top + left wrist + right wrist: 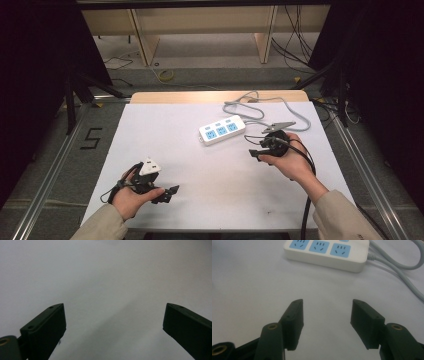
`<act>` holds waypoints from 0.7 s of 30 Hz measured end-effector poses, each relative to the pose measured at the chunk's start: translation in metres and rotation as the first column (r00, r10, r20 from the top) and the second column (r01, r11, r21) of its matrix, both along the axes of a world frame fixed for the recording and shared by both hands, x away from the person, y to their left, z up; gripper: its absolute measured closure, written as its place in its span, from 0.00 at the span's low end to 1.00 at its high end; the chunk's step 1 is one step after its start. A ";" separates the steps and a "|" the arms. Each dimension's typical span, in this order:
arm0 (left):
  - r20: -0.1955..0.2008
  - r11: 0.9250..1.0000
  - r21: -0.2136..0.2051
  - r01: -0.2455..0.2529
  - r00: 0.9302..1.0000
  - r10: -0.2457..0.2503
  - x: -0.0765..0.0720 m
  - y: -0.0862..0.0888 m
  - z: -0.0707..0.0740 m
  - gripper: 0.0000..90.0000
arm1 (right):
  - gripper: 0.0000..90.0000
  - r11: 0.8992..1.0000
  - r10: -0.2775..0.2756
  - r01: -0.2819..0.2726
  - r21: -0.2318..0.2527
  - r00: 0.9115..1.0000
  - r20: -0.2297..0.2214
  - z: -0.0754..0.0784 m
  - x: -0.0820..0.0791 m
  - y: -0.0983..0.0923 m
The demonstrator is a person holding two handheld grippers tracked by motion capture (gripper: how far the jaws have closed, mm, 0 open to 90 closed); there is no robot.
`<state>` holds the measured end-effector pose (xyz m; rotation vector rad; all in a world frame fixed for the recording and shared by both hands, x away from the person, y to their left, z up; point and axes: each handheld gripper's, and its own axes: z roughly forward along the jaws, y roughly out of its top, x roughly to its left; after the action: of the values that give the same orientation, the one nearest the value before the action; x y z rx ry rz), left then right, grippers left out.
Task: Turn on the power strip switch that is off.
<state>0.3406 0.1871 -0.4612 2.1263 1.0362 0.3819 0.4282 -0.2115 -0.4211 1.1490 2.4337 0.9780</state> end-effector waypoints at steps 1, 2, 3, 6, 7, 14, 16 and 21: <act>0.000 1.000 0.000 0.000 1.000 0.000 0.000 0.000 0.000 0.05 | 0.48 1.000 -0.004 0.004 0.008 1.000 0.001 -0.001 -0.003 -0.003; 0.000 1.000 0.001 0.000 1.000 0.000 0.000 0.000 0.000 0.05 | 0.48 1.000 -0.004 0.004 0.013 1.000 0.003 -0.002 -0.006 -0.005; -0.001 1.000 0.000 0.001 1.000 -0.001 0.000 0.000 0.000 0.05 | 0.47 1.000 -0.005 0.004 0.016 1.000 0.009 -0.003 -0.009 -0.007; -0.001 1.000 0.001 0.000 1.000 0.000 0.000 0.000 0.000 0.05 | 0.46 0.999 -0.009 0.008 0.036 1.000 0.017 -0.006 -0.019 -0.013; -0.001 1.000 0.000 0.000 1.000 0.000 0.000 0.000 0.000 0.05 | 0.46 0.999 -0.013 0.012 0.038 1.000 0.018 -0.007 -0.022 -0.014; 0.001 1.000 0.001 -0.003 1.000 0.003 -0.001 0.000 0.001 0.05 | 0.44 0.997 -0.025 0.023 0.076 0.999 0.035 -0.021 -0.043 -0.024; 0.003 1.000 -0.001 -0.003 1.000 0.003 -0.001 0.000 0.001 0.05 | 0.44 0.996 -0.029 0.025 0.083 0.998 0.048 -0.022 -0.047 -0.027; 0.011 1.000 -0.005 -0.005 1.000 0.005 -0.001 0.000 0.002 0.05 | 0.41 0.994 -0.047 0.038 0.107 0.995 0.090 -0.021 -0.052 -0.033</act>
<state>0.3396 0.1875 -0.4592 2.1154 1.0355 0.3931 0.3759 -0.2444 -0.4417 1.1575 2.3002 1.1329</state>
